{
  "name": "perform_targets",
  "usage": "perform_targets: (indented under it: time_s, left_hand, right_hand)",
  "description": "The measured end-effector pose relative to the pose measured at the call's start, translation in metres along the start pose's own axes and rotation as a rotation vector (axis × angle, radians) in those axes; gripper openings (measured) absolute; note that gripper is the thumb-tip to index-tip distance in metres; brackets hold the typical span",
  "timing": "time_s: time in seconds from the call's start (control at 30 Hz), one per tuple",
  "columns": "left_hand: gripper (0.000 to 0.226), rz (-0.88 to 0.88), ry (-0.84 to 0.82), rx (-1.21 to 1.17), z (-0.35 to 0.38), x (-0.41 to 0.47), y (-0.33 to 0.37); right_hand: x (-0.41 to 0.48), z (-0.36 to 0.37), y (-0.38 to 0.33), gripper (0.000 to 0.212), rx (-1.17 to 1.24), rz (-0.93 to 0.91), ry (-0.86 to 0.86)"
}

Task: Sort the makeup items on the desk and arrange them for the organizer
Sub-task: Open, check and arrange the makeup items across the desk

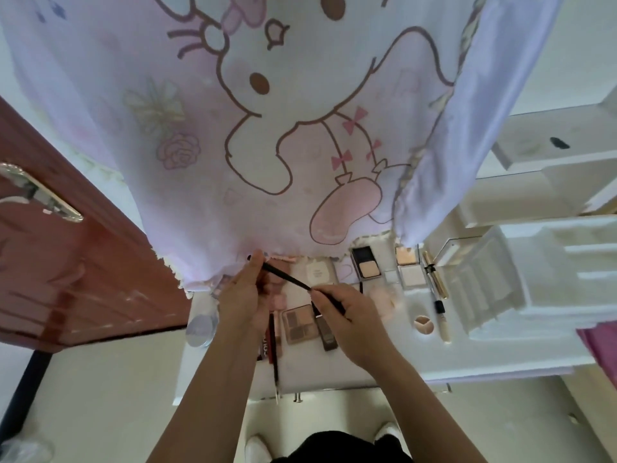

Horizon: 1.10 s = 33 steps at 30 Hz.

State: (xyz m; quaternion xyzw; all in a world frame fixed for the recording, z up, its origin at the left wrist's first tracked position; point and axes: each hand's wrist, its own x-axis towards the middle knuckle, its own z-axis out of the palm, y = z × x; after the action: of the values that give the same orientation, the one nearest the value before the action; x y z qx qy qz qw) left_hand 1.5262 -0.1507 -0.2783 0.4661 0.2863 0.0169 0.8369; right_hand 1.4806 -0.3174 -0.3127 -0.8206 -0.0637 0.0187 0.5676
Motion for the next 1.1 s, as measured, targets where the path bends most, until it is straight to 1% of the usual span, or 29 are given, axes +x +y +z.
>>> perform_targets:
  time_s: [0.1,0.2,0.3,0.43,0.6,0.67,0.73,0.77,0.83,0.93,1.03,1.1]
  left_hand:
    - [0.024,-0.031,-0.055,0.013,-0.017,0.011,0.005]
    - [0.016,-0.051,-0.012,0.001,-0.031,0.020,0.009]
    - [0.012,-0.083,-0.009,-0.002,-0.043,0.028,0.010]
    - [0.013,-0.105,-0.016,0.019,-0.050,0.033,0.009]
    - [0.014,-0.124,-0.019,0.035,-0.044,0.033,0.005]
    - [0.014,-0.149,-0.066,0.037,-0.040,0.032,0.000]
    - [0.014,-0.170,-0.154,0.068,-0.038,0.033,-0.007]
    - [0.018,-0.186,-0.184,0.076,-0.038,0.034,-0.012]
    - [0.025,-0.222,-0.188,0.094,-0.037,0.037,-0.018]
    - [0.014,-0.292,-0.178,0.158,-0.035,0.037,-0.030]
    - [0.012,-0.395,-0.226,0.223,-0.034,0.035,-0.049]
    - [0.011,-0.469,-0.220,0.202,-0.036,0.037,-0.069]
  right_hand:
    - [-0.005,0.015,-0.010,0.018,-0.002,0.025,0.054]
    - [-0.006,0.032,-0.018,0.020,0.038,0.061,0.037]
    - [-0.006,0.046,-0.021,0.021,0.003,0.077,0.054]
    - [-0.008,0.055,-0.023,0.020,-0.023,0.106,0.076]
    - [-0.008,0.055,-0.021,0.026,-0.051,0.145,0.102]
    - [-0.007,0.053,-0.021,0.028,-0.058,0.143,0.099]
    - [-0.008,0.052,-0.020,0.028,-0.007,0.158,0.139]
    - [-0.008,0.050,-0.019,0.027,0.041,0.181,0.180]
    - [-0.010,0.044,-0.013,0.022,0.143,0.251,0.274]
    - [-0.015,0.029,-0.001,0.017,0.321,0.353,0.331]
    - [-0.023,0.014,0.019,0.016,0.411,0.448,0.406]
    - [-0.029,0.002,0.038,0.016,0.484,0.542,0.494]
